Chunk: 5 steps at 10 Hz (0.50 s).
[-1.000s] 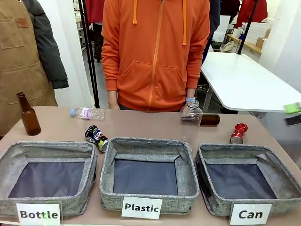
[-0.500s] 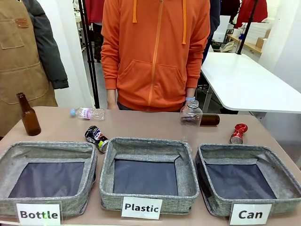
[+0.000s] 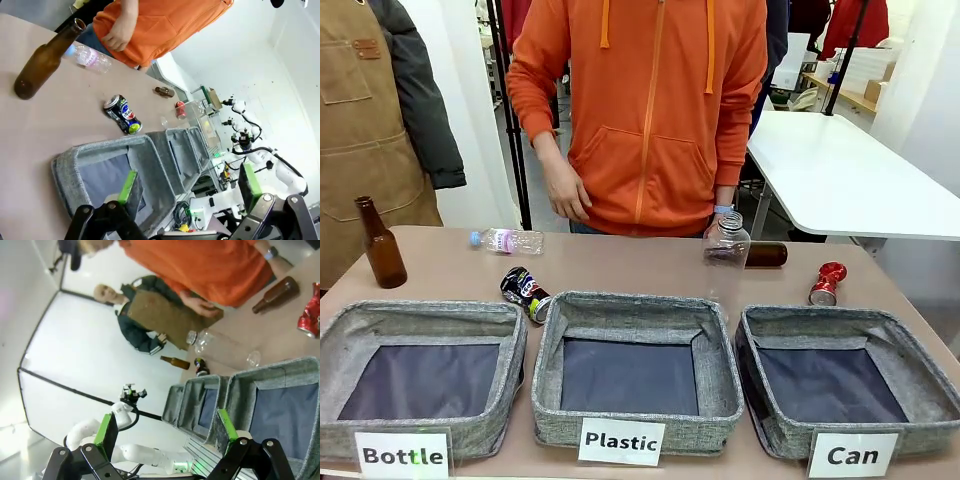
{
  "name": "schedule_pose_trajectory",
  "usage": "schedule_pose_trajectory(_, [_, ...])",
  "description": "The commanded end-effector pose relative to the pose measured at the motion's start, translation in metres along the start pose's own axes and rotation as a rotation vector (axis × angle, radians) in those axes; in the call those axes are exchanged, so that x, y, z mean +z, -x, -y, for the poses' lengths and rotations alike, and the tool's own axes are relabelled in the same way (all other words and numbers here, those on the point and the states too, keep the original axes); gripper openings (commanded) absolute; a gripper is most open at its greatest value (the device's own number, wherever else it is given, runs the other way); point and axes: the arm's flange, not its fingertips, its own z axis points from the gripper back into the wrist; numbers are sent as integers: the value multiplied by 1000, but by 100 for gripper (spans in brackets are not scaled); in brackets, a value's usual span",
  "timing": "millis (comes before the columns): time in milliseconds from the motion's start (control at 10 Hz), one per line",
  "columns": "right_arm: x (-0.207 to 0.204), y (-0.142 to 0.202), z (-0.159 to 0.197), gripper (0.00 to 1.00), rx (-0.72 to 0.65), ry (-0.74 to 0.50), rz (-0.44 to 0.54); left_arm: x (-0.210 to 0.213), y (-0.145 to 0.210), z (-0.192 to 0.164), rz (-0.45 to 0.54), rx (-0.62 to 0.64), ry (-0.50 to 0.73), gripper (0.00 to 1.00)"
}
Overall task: Sort the can waste into the basket.
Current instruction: Pick up the can waste from the table and place it in the right Fabric basket.
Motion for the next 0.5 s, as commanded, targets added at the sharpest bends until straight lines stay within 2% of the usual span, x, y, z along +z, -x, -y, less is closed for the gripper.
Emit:
schedule_pose_trajectory(0, [3, 0, -4, 100, 34, -11, 24, 2, -1, 2, -12, -20, 3, 100])
schedule_pose_trajectory(100, [0, 0, 0, 100, 0, 0, 0, 2, -1, 2, -12, -20, 3, 100])
schedule_pose_trajectory(200, [-13, 0, -14, 100, 6, 111, -23, 2, -1, 2, -12, -20, 3, 100])
schedule_pose_trajectory(400, [-71, -19, -50, 100, 38, 423, -173, 2, -1, 2, -12, -20, 3, 100])
